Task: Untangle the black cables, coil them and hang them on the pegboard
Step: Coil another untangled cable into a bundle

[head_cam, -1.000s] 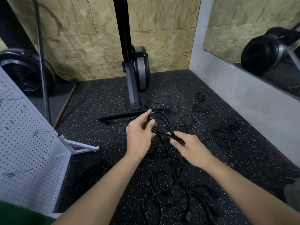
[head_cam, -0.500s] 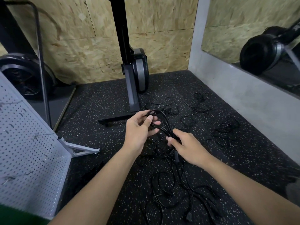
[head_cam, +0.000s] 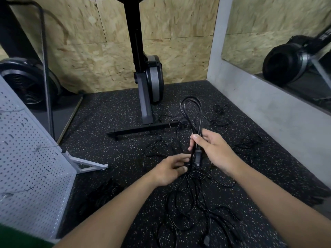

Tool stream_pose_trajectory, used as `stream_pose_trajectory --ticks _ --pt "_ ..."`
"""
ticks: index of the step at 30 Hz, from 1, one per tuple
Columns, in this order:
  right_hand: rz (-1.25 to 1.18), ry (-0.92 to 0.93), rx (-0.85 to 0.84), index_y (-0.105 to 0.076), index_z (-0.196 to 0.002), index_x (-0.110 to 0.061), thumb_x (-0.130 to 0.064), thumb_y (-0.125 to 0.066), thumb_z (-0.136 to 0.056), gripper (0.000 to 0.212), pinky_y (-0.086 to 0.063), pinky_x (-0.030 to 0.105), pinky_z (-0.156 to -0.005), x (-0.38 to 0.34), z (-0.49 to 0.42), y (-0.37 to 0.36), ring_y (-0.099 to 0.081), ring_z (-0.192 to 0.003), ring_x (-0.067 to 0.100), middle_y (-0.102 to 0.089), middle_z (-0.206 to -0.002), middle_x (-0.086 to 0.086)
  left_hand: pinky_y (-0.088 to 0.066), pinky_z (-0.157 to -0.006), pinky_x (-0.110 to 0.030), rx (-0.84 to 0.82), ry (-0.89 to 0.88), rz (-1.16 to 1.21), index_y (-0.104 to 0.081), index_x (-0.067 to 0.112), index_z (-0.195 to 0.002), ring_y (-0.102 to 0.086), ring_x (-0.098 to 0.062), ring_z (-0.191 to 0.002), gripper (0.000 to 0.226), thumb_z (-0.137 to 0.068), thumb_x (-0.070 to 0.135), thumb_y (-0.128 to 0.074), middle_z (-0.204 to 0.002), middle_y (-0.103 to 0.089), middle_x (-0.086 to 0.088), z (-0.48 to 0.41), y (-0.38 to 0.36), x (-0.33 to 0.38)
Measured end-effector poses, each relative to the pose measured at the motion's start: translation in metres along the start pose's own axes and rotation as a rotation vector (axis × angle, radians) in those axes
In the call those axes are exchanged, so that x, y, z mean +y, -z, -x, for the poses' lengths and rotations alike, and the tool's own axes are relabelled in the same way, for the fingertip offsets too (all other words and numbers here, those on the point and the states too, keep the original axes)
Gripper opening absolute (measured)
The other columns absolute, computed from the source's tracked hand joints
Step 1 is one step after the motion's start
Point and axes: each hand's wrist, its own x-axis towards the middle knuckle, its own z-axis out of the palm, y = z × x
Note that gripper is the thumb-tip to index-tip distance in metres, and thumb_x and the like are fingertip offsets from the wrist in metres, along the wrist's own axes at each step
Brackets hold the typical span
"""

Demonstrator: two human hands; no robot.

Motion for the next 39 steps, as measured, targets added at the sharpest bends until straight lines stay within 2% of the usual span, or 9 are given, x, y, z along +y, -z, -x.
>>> stream_pose_trajectory --ticks 7,11,13,18,23,26,30,33,39 --pt "-0.166 0.035 0.059 -0.068 -0.106 -0.004 -0.016 -0.052 -0.108 0.021 -0.06 0.032 -0.086 -0.007 0.002 0.008 -0.075 -0.089 0.021 -0.077 -0.096 0.007 -0.05 -0.104 -0.033 0.04 -0.148 -0.154 -0.066 0.028 -0.12 -0.064 -0.006 -0.114 0.019 -0.107 0.017 -0.057 -0.119 -0.069 0.006 -0.008 -0.009 -0.007" --pt "0.024 -0.031 0.165 -0.068 -0.105 -0.01 -0.022 -0.055 -0.107 0.018 -0.059 0.042 -0.092 0.006 -0.004 0.02 -0.076 -0.084 0.015 -0.075 -0.089 0.004 -0.046 -0.072 -0.038 0.121 -0.114 -0.225 -0.059 0.035 -0.102 -0.053 -0.014 -0.078 0.021 -0.11 0.019 -0.047 -0.097 -0.067 0.0 -0.005 0.001 -0.018" --pt "0.134 -0.089 0.18 -0.067 -0.106 -0.011 -0.029 -0.054 -0.107 0.022 -0.057 0.045 -0.094 0.016 -0.007 0.021 -0.075 -0.081 0.013 -0.075 -0.087 0.001 -0.048 -0.072 -0.045 0.101 -0.068 -0.268 -0.057 0.035 -0.099 -0.053 -0.014 -0.079 0.021 -0.111 0.022 -0.045 -0.096 -0.067 -0.001 -0.003 0.004 -0.019" --pt "0.415 -0.102 0.179 -0.061 -0.095 -0.013 -0.033 -0.05 -0.109 0.026 -0.05 0.025 -0.059 0.014 -0.005 0.034 -0.065 -0.064 0.017 -0.07 -0.082 0.001 -0.047 -0.08 -0.021 0.262 -0.219 -0.356 -0.063 0.021 -0.107 -0.058 0.001 -0.091 0.008 -0.107 0.024 -0.056 -0.1 -0.063 0.012 0.002 0.018 0.008" --pt "0.596 -0.078 -0.012 -0.06 -0.128 -0.015 -0.031 -0.048 -0.109 0.027 -0.048 0.027 -0.065 0.008 0.001 0.032 -0.066 -0.082 0.022 -0.072 -0.102 0.01 -0.042 -0.081 -0.011 0.514 -0.564 -0.481 -0.07 0.017 -0.109 -0.057 0.001 -0.091 0.012 -0.103 0.026 -0.064 -0.101 -0.058 0.011 0.008 0.025 0.038" --pt "0.649 -0.081 -0.101 -0.048 -0.149 -0.012 -0.032 -0.042 -0.111 0.043 -0.048 0.032 -0.09 -0.001 0.005 0.021 -0.062 -0.115 0.028 -0.064 -0.134 0.016 -0.05 -0.084 -0.02 0.625 -0.649 -0.467 -0.071 0.015 -0.107 -0.061 -0.003 -0.092 0.011 -0.1 0.023 -0.07 -0.1 -0.062 0.009 0.01 0.023 0.044" --pt "0.644 -0.115 -0.193 -0.056 -0.134 -0.007 -0.039 -0.033 -0.113 0.045 -0.047 0.045 -0.103 -0.005 0.011 0.014 -0.061 -0.118 0.031 -0.066 -0.127 0.013 -0.054 -0.08 -0.028 0.705 -0.582 -0.371 -0.066 0.016 -0.099 -0.063 -0.005 -0.089 0.015 -0.095 0.027 -0.076 -0.095 -0.066 0.011 0.01 0.02 0.046" --pt "0.667 -0.113 -0.271 -0.057 -0.108 -0.011 -0.051 -0.034 -0.11 0.046 -0.051 0.041 -0.087 -0.007 0.013 0.015 -0.064 -0.097 0.026 -0.065 -0.101 0.004 -0.055 -0.077 -0.036 0.696 -0.526 -0.41 -0.067 0.016 -0.097 -0.064 -0.008 -0.085 0.017 -0.094 0.029 -0.076 -0.093 -0.067 0.01 0.008 0.019 0.044" --pt "0.876 -0.12 -0.402 -0.042 -0.093 -0.021 -0.038 -0.047 -0.109 0.024 -0.042 0.035 -0.075 0.008 0.017 0.007 -0.056 -0.091 0.021 -0.053 -0.103 0.001 -0.057 -0.077 -0.041 0.675 -0.436 -0.472 -0.066 0.018 -0.106 -0.06 -0.012 -0.083 0.023 -0.093 0.034 -0.077 -0.101 -0.058 0.011 0.005 0.019 0.034"
